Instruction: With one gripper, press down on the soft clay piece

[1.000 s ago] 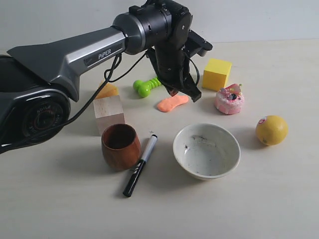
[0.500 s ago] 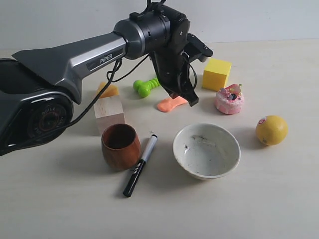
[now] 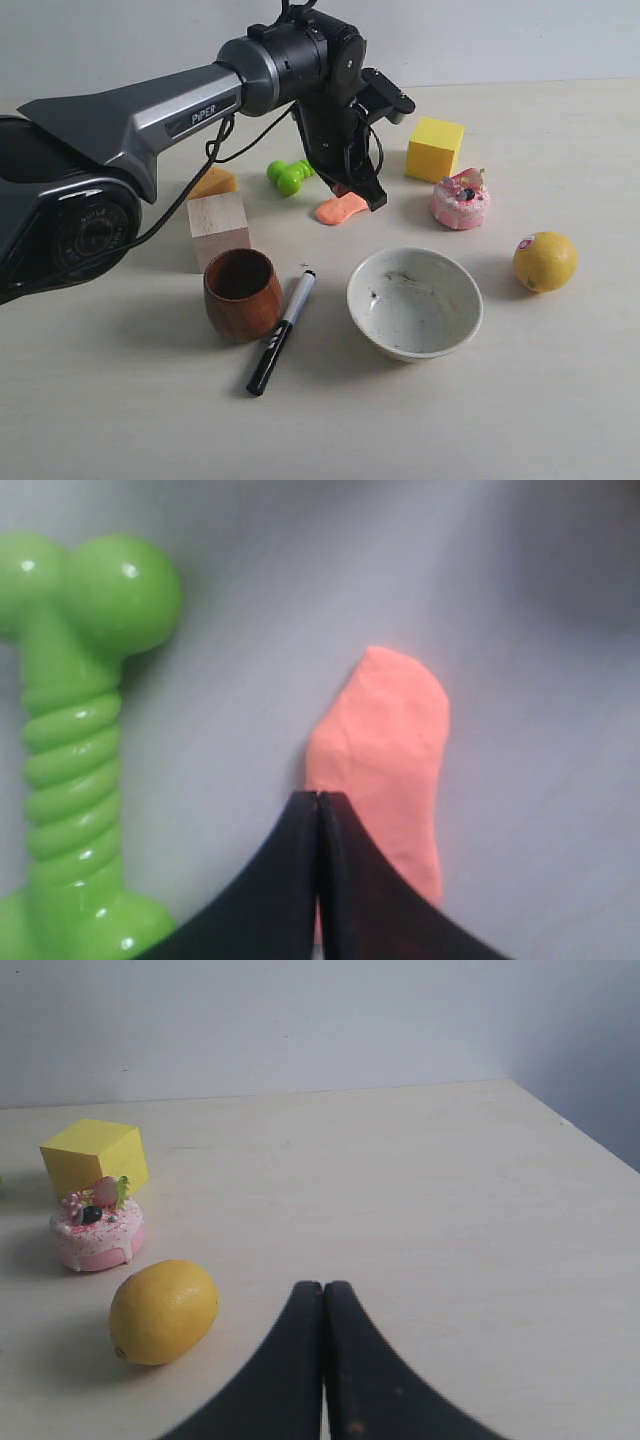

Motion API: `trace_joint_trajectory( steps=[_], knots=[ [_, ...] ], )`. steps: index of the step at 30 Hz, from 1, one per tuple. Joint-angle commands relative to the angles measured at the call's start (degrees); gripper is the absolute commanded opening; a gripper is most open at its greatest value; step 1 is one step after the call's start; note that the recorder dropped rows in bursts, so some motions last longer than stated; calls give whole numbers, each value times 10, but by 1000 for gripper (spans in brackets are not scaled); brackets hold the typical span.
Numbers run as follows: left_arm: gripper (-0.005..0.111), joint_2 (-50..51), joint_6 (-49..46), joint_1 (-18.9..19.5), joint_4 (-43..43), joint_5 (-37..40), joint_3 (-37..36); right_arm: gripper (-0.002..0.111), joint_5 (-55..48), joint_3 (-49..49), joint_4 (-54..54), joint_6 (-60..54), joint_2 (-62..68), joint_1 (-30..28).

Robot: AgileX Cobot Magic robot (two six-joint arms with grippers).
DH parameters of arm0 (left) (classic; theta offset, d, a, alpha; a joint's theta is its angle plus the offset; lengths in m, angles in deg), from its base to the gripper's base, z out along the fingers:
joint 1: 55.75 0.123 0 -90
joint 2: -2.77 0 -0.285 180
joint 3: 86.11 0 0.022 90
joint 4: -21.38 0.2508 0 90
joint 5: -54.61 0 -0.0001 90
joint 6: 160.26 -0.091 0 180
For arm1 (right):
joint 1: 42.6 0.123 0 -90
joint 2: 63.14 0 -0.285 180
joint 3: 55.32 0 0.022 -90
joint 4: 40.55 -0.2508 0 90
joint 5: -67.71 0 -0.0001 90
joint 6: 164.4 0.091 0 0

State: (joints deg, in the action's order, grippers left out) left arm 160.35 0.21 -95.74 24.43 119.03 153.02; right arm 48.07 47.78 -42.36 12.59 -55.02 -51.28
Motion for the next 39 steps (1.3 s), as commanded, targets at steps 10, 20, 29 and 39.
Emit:
trace_joint_trajectory(
  steps=[10, 20, 29, 39],
  knots=[
    [0, 7, -20, 1, -30, 1, 3, 0, 3, -3, 2, 0, -3, 0],
    [0, 37, -20, 0, -39, 12, 3, 0, 3, -3, 2, 0, -3, 0],
    [0, 47, -20, 0, -44, 17, 3, 0, 3, -3, 2, 0, -3, 0],
    [0, 69, -20, 0, -63, 25, 2, 0, 3, -3, 2, 0, -3, 0]
  ],
)
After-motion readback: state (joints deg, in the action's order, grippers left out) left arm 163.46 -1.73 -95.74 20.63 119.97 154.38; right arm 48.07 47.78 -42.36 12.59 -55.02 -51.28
